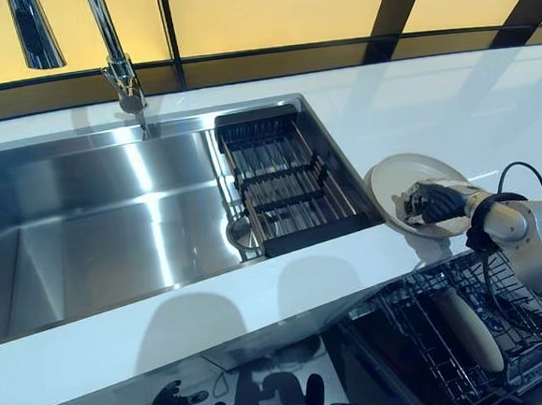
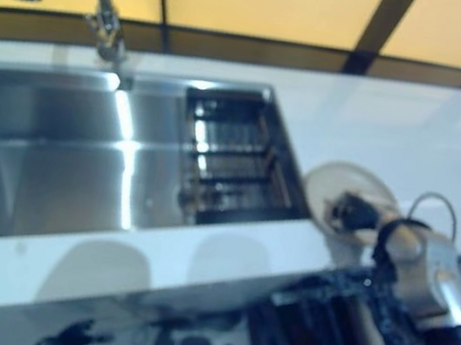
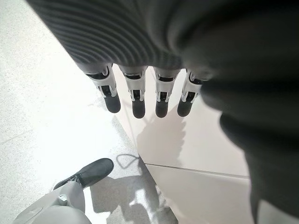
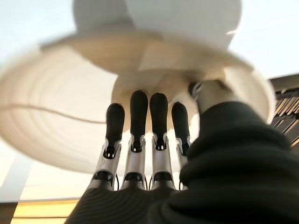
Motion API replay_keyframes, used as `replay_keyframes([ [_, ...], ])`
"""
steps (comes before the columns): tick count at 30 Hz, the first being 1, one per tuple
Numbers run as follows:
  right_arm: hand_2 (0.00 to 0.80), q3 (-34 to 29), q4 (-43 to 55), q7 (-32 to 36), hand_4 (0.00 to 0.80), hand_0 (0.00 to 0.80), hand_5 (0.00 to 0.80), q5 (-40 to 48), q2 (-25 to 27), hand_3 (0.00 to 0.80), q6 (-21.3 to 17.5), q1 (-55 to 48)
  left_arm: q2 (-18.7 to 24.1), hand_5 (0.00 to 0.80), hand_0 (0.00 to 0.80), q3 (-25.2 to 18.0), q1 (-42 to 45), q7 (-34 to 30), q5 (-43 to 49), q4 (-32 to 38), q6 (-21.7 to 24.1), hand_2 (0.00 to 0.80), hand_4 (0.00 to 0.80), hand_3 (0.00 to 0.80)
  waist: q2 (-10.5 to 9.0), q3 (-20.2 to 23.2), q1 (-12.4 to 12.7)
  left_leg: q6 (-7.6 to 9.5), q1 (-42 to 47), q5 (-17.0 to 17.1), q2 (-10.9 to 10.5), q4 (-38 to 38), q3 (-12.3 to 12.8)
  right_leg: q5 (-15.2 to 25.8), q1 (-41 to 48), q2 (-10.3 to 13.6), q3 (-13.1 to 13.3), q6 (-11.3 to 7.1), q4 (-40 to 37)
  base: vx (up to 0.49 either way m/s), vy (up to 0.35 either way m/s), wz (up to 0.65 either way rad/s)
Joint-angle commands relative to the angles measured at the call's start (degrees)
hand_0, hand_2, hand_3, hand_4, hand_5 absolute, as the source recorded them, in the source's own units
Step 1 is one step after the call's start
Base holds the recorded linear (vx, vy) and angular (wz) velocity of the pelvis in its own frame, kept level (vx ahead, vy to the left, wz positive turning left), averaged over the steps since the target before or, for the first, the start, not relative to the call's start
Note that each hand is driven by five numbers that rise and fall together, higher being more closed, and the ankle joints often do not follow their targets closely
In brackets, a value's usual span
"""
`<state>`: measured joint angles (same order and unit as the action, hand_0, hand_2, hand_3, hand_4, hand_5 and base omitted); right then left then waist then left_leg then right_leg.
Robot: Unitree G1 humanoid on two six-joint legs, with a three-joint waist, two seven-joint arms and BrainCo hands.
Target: Take plates into dishwasher
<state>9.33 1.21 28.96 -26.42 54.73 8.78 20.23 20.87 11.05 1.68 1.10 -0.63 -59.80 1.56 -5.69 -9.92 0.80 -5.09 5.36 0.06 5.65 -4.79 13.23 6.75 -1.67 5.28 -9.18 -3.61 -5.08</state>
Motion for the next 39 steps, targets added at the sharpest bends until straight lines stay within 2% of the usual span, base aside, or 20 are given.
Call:
replay_keyframes([
  [1, 0.0, 0.6, 0.32, -0.63, 0.0, 0.0, 0.0, -1.89, -0.66, 0.0, -0.38, 2.51, 0.74, 0.0, 0.0, 0.98, -3.31, 0.03, 1.88, -1.03, 0.37, 0.0, 0.0, 0.0, -0.81, -1.04, 1.17, 2.8, -2.42, 1.39, -1.38, -0.21, -4.09, -3.68, 3.5, 1.96, -2.89, -2.95, 3.56, 0.0, 0.0, 0.0],
  [16, 0.0, -1.64, 0.98, -3.03, 0.0, 0.0, 0.0, 0.09, 0.74, 0.0, 0.5, 3.68, 0.69, 0.0, 0.0, 0.78, -2.99, 0.2, 2.1, -1.06, 0.54, 0.0, 0.0, 0.0, -1.12, -0.85, 1.15, 2.8, -2.24, 1.29, -1.19, -0.21, -3.91, -3.74, 3.66, 1.81, -2.74, -2.96, 3.51, 0.0, 0.0, 0.0],
  [30, 0.0, -8.12, 6.79, -6.83, 0.0, 0.0, 0.0, 5.73, 3.68, 0.0, 0.46, 1.41, 0.35, 0.0, 0.0, -0.14, -1.98, 0.42, 2.05, -2.24, 1.6, 0.0, 0.0, 0.0, -1.32, 0.39, -0.1, 2.8, -1.57, 0.89, -1.13, -0.21, -2.87, -3.83, 3.94, 1.58, -2.02, -3.05, 3.27, 0.0, 0.0, 0.0],
  [35, 0.0, -9.3, 7.24, -6.46, 0.0, 0.0, 0.0, 6.79, 4.16, 0.0, 0.48, 0.54, 0.24, 0.0, 0.0, -0.22, -1.76, 0.56, 2.08, -2.47, 1.68, 0.0, 0.0, 0.0, -1.43, 0.64, -0.2, 2.83, -1.43, 0.82, -1.13, -0.21, -2.77, -3.82, 4.06, 1.58, -2.01, -3.06, 3.19, 0.0, 0.0, 0.0],
  [39, 0.0, -9.91, 8.45, -3.75, 0.0, 0.0, 0.0, 10.63, 4.12, 0.0, 1.97, -0.56, 0.12, 0.0, 0.0, -0.72, -1.44, 0.8, 2.21, -2.76, 2.01, 0.0, 0.0, 0.0, -1.56, 0.8, -0.37, 2.79, -1.33, 0.74, -1.07, -0.21, -2.68, -3.77, 4.17, 1.58, -2.05, -2.98, 3.05, 0.0, 0.0, 0.0],
])
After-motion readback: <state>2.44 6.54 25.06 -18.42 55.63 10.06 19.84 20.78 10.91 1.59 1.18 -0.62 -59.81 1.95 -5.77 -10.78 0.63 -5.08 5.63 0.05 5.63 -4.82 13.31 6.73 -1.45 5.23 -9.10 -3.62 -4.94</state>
